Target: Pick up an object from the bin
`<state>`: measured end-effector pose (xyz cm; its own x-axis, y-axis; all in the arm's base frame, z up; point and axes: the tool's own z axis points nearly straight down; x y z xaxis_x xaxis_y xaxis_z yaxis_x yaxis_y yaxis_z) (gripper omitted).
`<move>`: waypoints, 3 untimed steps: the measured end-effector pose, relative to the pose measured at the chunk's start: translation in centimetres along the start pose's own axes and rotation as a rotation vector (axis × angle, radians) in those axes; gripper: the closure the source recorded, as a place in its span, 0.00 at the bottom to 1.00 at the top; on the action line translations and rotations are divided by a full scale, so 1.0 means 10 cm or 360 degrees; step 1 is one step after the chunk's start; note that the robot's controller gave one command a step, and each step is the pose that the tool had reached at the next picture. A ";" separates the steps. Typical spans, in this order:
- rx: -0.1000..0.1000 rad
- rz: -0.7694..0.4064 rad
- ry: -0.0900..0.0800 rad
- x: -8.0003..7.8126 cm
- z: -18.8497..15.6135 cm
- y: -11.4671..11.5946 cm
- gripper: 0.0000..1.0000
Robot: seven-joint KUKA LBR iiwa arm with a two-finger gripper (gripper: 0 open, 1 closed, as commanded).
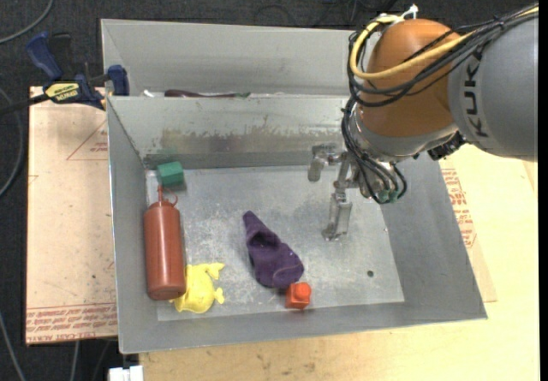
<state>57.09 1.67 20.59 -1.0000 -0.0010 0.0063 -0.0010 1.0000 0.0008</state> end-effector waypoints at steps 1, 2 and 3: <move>0.0000 0.0001 -0.0012 -0.01 -0.04 0.00 0.00; 0.0001 0.0072 -0.0024 0.06 0.30 0.20 0.00; -0.0008 0.0084 -0.0015 0.39 0.86 0.16 0.00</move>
Offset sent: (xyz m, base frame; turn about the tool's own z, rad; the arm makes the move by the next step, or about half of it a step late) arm -0.0279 0.0626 -0.1053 0.1159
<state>53.09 3.25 12.03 -0.9986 0.0521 -0.0031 0.0521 0.9986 0.0058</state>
